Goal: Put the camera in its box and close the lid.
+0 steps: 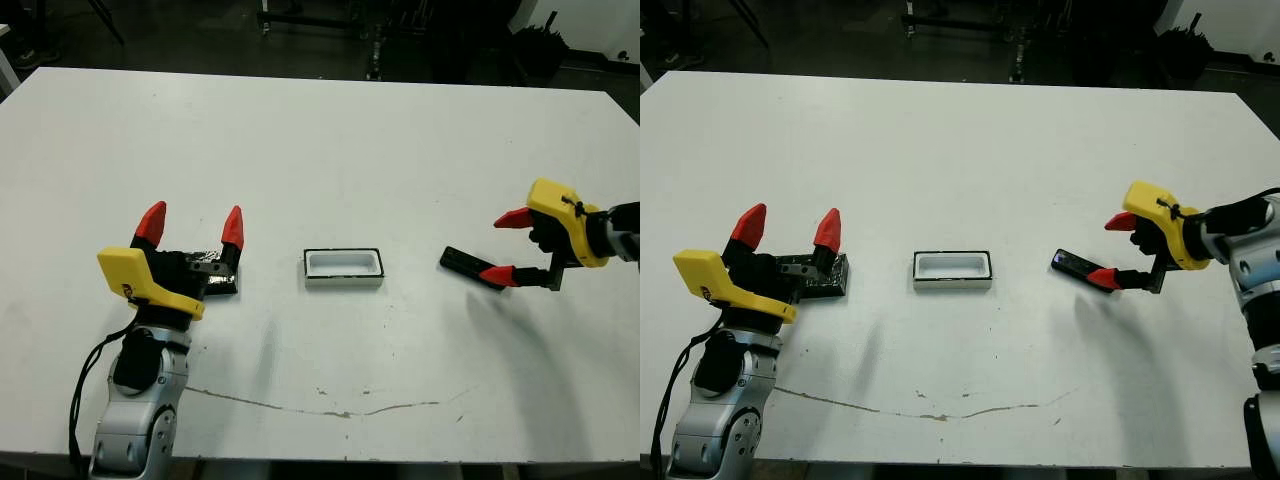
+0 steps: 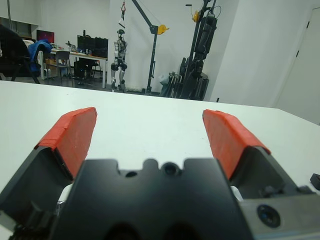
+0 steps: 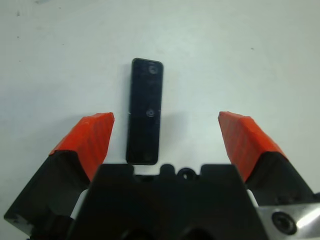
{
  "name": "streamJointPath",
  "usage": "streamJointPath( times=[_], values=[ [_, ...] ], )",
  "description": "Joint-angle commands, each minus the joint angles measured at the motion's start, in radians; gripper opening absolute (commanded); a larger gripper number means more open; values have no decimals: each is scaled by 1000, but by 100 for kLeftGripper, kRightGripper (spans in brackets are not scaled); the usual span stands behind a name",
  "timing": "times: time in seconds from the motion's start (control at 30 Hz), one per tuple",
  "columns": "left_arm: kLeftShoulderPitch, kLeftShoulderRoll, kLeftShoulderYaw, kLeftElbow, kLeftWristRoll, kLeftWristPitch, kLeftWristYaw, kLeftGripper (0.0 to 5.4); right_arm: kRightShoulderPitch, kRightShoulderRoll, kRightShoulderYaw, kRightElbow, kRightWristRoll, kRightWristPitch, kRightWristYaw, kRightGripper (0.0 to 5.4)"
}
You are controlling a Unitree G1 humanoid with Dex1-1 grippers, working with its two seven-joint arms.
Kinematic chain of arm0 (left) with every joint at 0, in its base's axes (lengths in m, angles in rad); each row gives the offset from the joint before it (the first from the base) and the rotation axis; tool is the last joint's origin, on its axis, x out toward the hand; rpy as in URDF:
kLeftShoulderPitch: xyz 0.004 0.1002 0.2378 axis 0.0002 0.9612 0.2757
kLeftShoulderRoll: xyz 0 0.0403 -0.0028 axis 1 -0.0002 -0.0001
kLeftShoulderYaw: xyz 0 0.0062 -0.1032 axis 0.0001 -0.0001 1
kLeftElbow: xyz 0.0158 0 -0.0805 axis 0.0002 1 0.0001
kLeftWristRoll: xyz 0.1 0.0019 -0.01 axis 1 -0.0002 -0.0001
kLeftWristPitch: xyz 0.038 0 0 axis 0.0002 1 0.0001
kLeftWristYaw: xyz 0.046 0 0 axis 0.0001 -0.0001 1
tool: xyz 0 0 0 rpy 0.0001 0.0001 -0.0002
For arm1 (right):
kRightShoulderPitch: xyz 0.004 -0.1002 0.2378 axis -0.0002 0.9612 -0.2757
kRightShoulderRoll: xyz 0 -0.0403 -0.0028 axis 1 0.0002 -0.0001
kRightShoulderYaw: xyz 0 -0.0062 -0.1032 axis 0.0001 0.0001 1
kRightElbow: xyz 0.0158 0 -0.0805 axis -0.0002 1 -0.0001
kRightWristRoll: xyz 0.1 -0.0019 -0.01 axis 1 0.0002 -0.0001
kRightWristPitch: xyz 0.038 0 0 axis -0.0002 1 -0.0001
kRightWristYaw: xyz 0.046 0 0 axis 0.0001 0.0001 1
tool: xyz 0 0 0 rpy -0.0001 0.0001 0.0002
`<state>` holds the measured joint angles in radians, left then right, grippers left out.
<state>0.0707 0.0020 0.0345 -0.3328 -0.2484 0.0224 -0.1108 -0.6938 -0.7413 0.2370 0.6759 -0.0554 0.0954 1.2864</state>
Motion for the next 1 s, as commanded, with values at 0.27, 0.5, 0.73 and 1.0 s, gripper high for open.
streamJointPath(
  times=[0.27,0.5,0.73,1.0],
  values=[
    [11,7,4,-14,-2,20,0,540,18,23,6,15,-6,22,26,540],
    [16,6,6,-22,-14,30,-2,540,45,23,12,-3,-22,10,8,540],
    [22,12,8,-26,-9,30,-6,540,68,39,6,25,-29,20,-31,540],
    [21,10,10,-31,-12,43,-3,540,97,52,6,-6,-23,65,-55,497]
  ],
)
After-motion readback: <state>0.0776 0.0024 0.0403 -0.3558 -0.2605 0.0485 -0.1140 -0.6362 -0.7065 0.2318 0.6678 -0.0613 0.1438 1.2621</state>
